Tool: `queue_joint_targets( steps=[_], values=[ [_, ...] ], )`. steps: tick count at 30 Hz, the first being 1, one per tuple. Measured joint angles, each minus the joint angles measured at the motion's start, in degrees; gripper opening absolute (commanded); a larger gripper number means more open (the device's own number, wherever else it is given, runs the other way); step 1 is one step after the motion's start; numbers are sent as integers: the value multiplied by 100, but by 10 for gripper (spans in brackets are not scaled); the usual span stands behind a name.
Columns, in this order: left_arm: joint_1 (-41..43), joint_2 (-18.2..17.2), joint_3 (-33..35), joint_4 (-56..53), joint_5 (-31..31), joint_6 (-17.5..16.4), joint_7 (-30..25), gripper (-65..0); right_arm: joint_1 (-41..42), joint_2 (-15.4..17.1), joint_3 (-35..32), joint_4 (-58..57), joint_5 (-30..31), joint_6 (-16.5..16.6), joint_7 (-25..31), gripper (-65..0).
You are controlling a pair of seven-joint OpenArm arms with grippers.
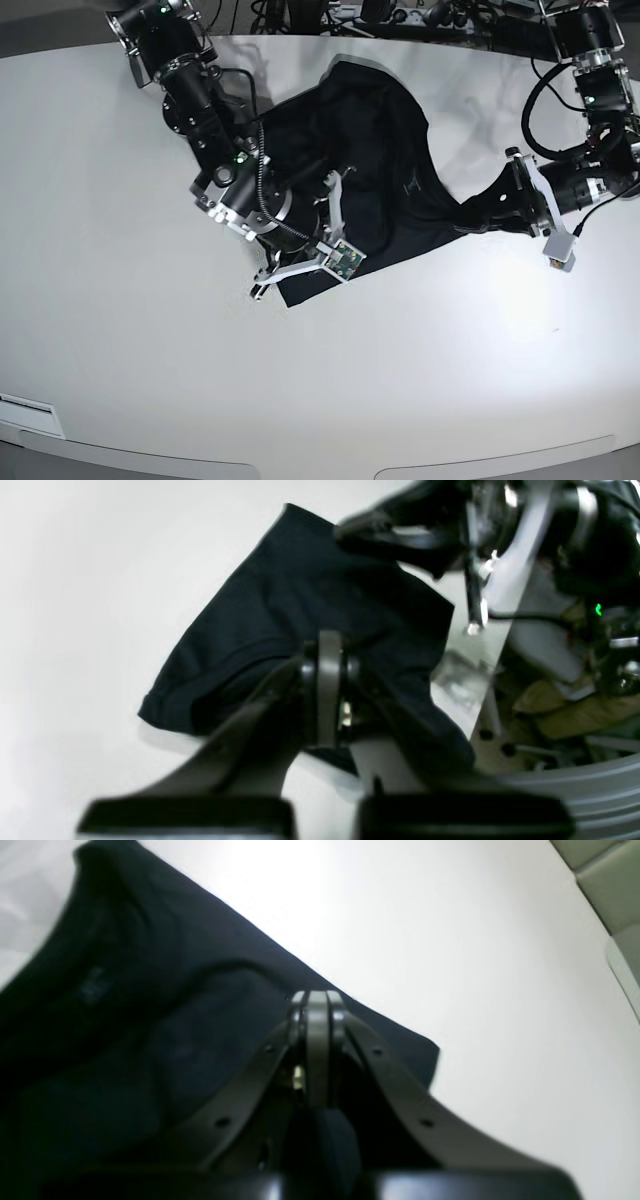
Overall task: Fold the T-shirt properly
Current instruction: 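Drag the shirt flat with the right gripper pulling its corner away from left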
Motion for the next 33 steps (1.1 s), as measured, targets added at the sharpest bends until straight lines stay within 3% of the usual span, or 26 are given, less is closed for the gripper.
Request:
queue_joint_targets(
  steps=[5,8,11,15,21,24,29,33],
  values=[
    [35,52,1080,415,-15,-4,37,-650,356,627,181,-50,459,372,-4,-650],
    [50,63,2002,693,-20,-7,35,-650,568,671,188,-448,608,404,192,-650],
    [63,101,2776,846,-11,-7,46,-650,758,673,160,-1040,640,704,404,-650],
    [107,417,3462,863,1014,-4,-68,-650,1314,675,170,-1840,612,940,750,-650],
    [564,610,4100,863,2625,-7,-835,-650,1917,645,131,-3091,857,1303,920,-650],
    [664,605,4234,863,3311,-4,-1158,-650,2109,643,140,-3576,898,1322,953,-650],
    [708,494,4242,863,3954,-2,-1215,-650,1941,691,138,-3823,896,1318,920,-650],
    [678,120,4242,874,4037,-4,-1495,-650,1843,789,136,-3818,1709,1329,391,-650]
  ],
)
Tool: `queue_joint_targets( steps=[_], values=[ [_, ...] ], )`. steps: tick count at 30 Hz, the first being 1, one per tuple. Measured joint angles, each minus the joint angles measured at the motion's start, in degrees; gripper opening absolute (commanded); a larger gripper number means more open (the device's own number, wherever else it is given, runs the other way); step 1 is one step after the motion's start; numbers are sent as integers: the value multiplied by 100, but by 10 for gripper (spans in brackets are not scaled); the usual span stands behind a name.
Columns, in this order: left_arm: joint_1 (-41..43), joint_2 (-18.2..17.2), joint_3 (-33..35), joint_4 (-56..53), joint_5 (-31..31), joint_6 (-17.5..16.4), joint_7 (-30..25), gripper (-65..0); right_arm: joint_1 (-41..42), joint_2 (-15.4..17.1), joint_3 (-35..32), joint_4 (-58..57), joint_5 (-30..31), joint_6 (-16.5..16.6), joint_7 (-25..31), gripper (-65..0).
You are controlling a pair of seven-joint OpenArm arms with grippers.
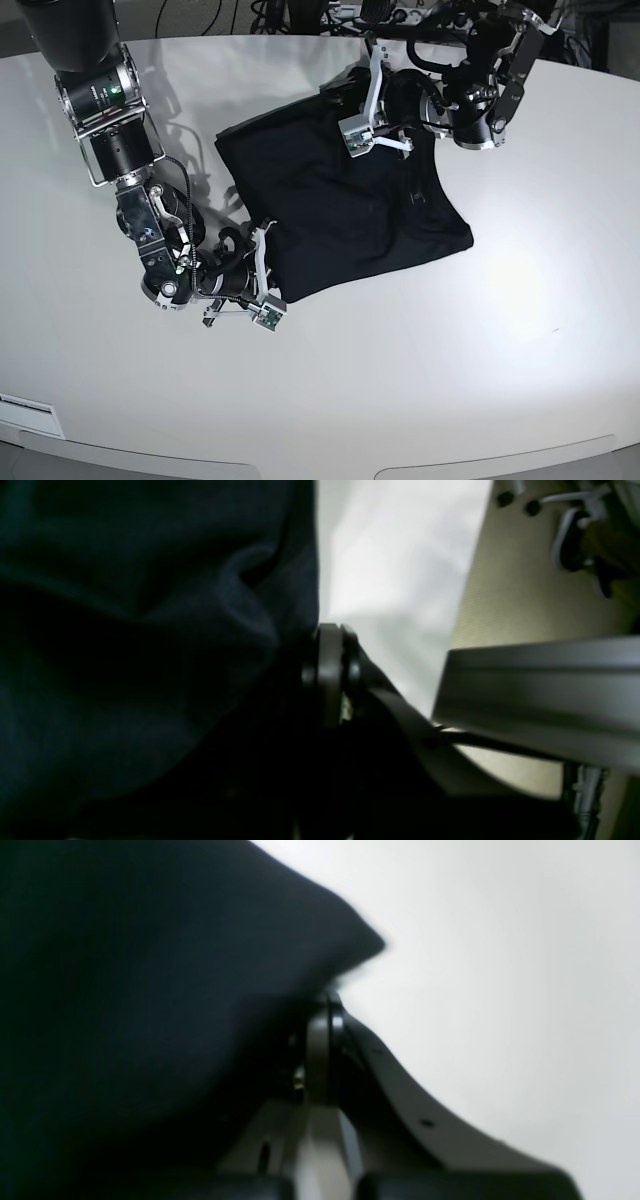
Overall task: Fold the T-shirt properly
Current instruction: 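Drag the shirt flat with the right gripper pulling its corner away from left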
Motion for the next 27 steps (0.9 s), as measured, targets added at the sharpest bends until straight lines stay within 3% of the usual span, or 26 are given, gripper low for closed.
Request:
queue_joint_targets(
  steps=[4,9,12,14,16,19,24,27],
  values=[
    [0,-341,2,13,72,-17,-254,-650,-249,234,4,208,487,-22,-87,-650],
    [-28,-748,4,-42,81,-37,-538,-650,-820,713,15,1252,809,-31,-376,-650],
    [-33,-992,7,-42,-28,-42,-557,-650,-1193,916,-7,1982,699,-22,-472,-650],
    [-33,-1158,2,-44,-184,-39,-529,-650,-1255,949,-4,2389,402,-195,-400,-650],
    [-9,-1215,-2,-66,-358,-37,-492,-650,-1178,927,-4,2608,52,-437,94,-650],
    [144,-1211,-11,-63,-481,-37,-470,-650,-973,750,13,2616,-376,-693,664,-650],
    [323,-1180,-4,-59,-638,-37,-529,-650,-553,-151,11,1744,-817,-334,787,-650],
    [323,-1180,-4,-63,-651,-37,-522,-650,-57,-592,-7,905,-973,-319,1104,-650]
  ],
)
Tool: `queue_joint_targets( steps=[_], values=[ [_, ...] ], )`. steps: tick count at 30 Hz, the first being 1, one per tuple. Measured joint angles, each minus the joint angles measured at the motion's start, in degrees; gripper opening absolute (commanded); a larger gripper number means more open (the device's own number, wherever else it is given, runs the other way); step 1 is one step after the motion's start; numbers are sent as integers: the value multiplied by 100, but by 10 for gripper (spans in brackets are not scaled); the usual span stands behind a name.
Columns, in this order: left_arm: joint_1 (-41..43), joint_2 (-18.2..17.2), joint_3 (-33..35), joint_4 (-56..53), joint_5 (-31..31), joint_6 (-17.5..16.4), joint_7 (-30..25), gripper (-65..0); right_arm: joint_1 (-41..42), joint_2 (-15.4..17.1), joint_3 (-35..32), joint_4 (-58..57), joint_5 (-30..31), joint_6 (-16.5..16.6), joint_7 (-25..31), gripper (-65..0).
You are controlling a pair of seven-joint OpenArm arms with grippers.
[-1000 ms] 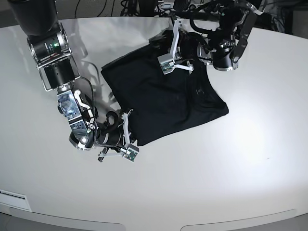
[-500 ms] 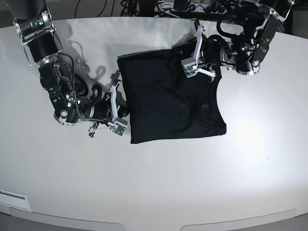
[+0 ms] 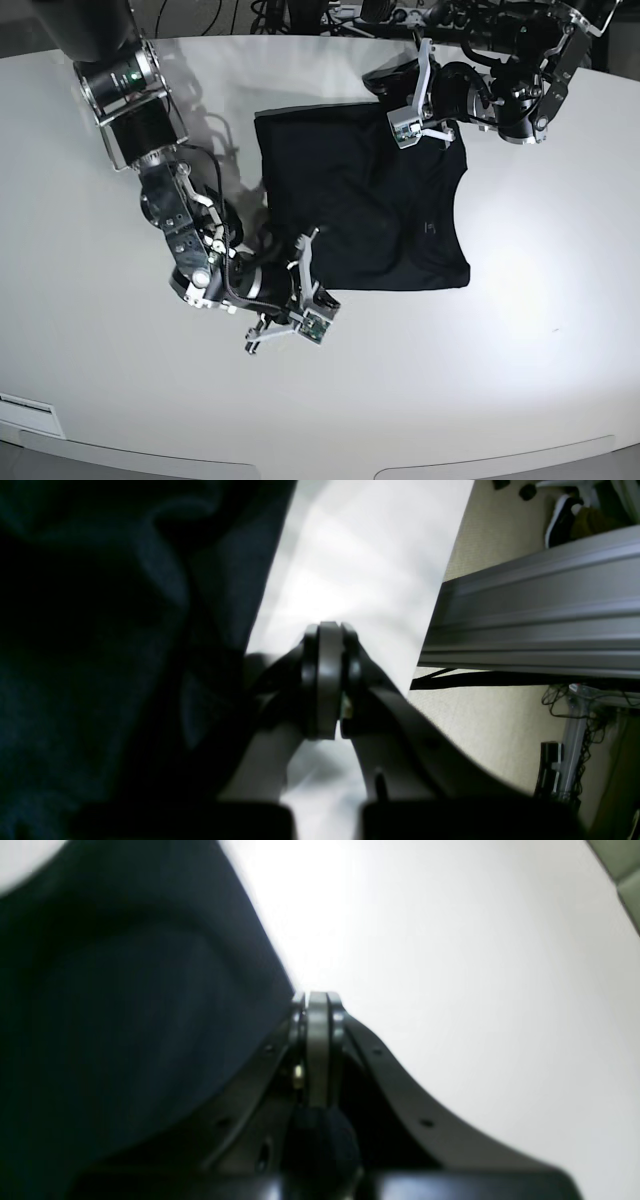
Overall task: Fold the T-shirt properly
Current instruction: 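Drag the shirt flat with the right gripper pulling its corner away from left, then grip opposite sides of the folded shirt and square it into a rectangle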
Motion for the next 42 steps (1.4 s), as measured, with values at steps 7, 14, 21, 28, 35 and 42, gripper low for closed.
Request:
queue_joint_targets(
  steps=[7,14,21,28,35,42],
  values=[
    [26,0,0,7,140,-7,-37,-650,417,-203,33,-1290,-358,317,50,-650],
    [-72,2,4,26,614,-105,-328,-650,361,369,39,-1222,859,275,-651,-650],
    [-299,-17,31,31,1257,-109,-691,-650,-695,590,33,-162,885,271,-793,-650],
    [-619,-28,26,-160,1738,-87,-951,-650,-1674,903,42,1115,861,227,-1099,-650],
    [-914,-138,24,-833,1797,-131,-1740,-650,-2330,1578,31,2474,841,-111,-1458,-650],
    [-1038,-225,-2,-1014,1545,-63,-1655,-650,-2870,1950,33,3438,627,-649,-1397,-650]
  ],
)
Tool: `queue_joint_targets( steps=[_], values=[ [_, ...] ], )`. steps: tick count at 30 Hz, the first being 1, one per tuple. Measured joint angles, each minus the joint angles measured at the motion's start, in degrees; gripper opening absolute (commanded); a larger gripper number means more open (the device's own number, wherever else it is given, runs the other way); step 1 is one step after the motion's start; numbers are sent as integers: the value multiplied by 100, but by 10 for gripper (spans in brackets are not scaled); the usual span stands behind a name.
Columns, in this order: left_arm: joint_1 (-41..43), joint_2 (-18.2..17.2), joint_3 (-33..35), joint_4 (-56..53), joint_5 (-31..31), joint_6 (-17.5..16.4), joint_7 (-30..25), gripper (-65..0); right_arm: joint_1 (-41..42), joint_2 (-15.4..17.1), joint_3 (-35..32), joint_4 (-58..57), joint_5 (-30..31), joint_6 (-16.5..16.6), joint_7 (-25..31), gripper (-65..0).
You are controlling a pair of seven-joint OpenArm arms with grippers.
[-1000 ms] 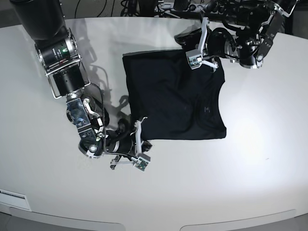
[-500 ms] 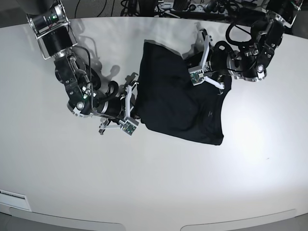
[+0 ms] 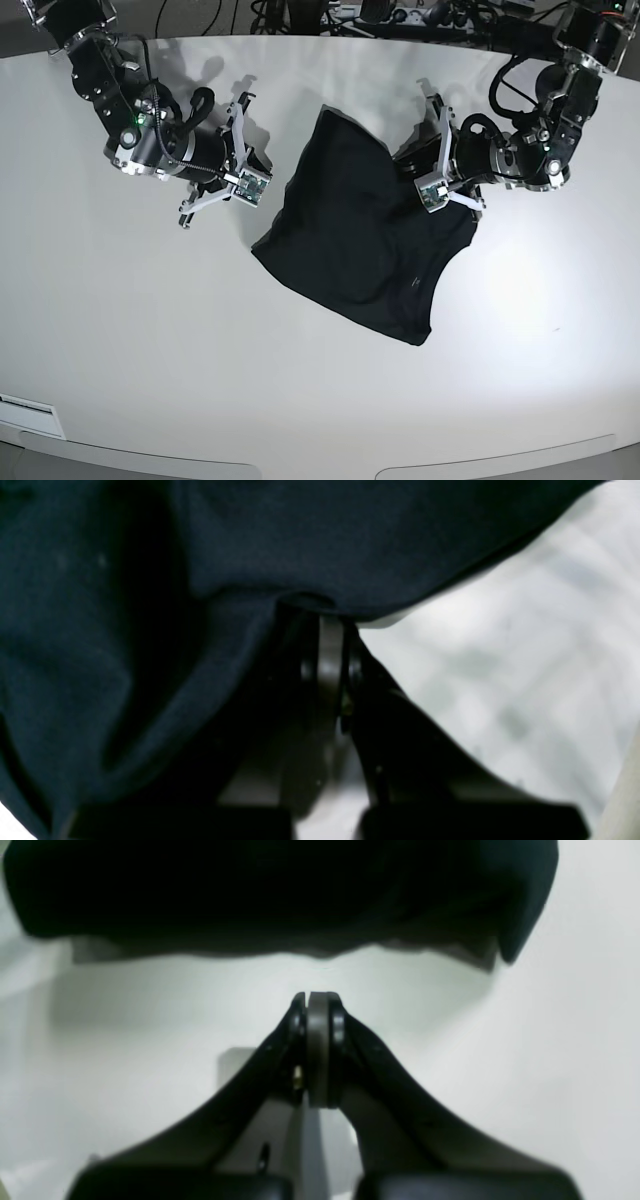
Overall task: Fold the T-shirt properly
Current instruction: 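Grip opposite sides of the folded shirt and square it into a rectangle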
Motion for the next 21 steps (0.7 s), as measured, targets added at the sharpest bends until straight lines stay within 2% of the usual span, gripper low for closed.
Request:
queue_joint_targets(
  steps=[3,6,8,13,17,21],
  values=[
    [-15,-66,-7,13,-669,44,590,-650,339,-4,2,66,-229,-162,745,-650],
    [-13,-79,-35,101,-1058,48,1176,-650,678,-164,7,-129,-289,-120,824,-650],
    [-15,-83,-37,118,-1058,68,1220,-650,949,-387,0,-608,-299,131,782,-650],
    [66,-140,-409,243,-1047,114,1296,-650,1939,-1021,4,-2144,-326,417,927,-650],
    [83,-151,-822,459,-787,136,1781,-650,2391,-1189,2,-2986,-393,695,1060,-650],
    [116,-160,-1257,490,-702,136,1952,-650,2712,-1287,2,-3294,-389,669,1099,-650]
  ],
)
